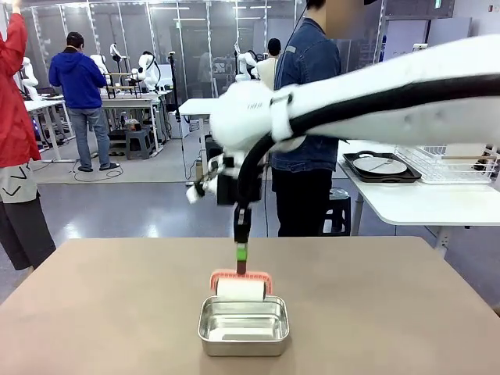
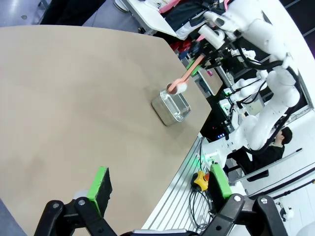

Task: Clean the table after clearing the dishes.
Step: When the right (or left) Handle tray is removed, use the right hand (or left hand) to clean the right (or left) side of the table with the Lint Roller.

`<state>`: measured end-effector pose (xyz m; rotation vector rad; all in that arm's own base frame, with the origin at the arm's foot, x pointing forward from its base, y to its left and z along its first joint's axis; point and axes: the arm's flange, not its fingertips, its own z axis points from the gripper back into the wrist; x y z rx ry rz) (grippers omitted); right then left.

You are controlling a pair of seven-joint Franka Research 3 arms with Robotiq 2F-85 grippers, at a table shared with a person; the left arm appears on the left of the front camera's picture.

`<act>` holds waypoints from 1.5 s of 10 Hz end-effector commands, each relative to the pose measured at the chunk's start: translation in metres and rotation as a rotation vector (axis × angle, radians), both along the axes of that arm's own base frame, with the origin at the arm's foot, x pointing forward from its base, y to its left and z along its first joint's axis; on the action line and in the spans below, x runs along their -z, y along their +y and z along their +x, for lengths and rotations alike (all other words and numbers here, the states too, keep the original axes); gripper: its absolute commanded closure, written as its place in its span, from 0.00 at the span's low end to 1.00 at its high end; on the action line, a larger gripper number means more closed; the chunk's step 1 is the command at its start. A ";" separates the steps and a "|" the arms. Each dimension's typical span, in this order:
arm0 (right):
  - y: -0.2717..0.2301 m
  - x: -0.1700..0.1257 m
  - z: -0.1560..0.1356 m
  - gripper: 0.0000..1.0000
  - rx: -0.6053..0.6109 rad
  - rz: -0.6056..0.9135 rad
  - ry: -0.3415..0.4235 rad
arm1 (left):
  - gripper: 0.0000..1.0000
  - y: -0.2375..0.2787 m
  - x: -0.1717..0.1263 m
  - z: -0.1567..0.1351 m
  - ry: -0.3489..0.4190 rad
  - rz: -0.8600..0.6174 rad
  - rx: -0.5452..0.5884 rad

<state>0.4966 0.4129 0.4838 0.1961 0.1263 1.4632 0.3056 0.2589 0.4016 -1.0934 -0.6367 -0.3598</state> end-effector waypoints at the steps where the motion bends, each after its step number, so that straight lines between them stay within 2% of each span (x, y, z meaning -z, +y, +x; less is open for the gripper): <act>1: -0.064 -0.030 -0.034 1.00 0.253 0.067 -0.058 | 0.00 -0.001 -0.003 -0.005 0.002 0.002 0.005; 2: -0.097 -0.034 -0.039 1.00 0.374 0.075 -0.078 | 0.00 -0.001 -0.003 -0.005 0.002 0.002 0.005; 3: -0.138 -0.026 -0.044 1.00 0.495 0.154 -0.041 | 0.00 -0.001 -0.003 -0.005 0.002 0.002 0.005; 5: -0.210 -0.003 -0.052 1.00 0.806 0.279 -0.013 | 0.00 -0.001 -0.003 -0.005 0.002 0.002 0.005; 6: -0.237 0.014 -0.054 1.00 0.926 0.303 0.041 | 0.00 -0.001 -0.003 -0.005 0.002 0.002 0.005; 7: -0.259 0.030 -0.058 1.00 0.999 0.337 0.062 | 0.00 -0.001 -0.003 -0.005 0.002 0.002 0.005; 8: -0.262 0.042 -0.059 1.00 0.826 0.398 0.026 | 0.00 -0.001 -0.003 -0.005 0.002 0.002 0.005; 9: -0.266 0.021 -0.042 1.00 0.918 0.275 0.076 | 0.00 -0.001 -0.003 -0.005 0.002 0.002 0.005; 12: -0.266 0.021 -0.042 1.00 0.918 0.275 0.076 | 0.00 -0.001 -0.003 -0.005 0.002 0.002 0.005; 13: -0.274 0.032 -0.047 0.79 0.909 0.306 0.070 | 0.00 -0.001 -0.003 -0.005 0.002 0.002 0.005; 14: -0.275 0.029 -0.025 0.79 1.000 0.317 0.185 | 0.00 -0.001 -0.003 -0.005 0.002 0.002 0.005; 15: -0.280 0.033 -0.009 0.79 1.117 0.358 0.251 | 0.00 -0.001 -0.003 -0.005 0.002 0.002 0.005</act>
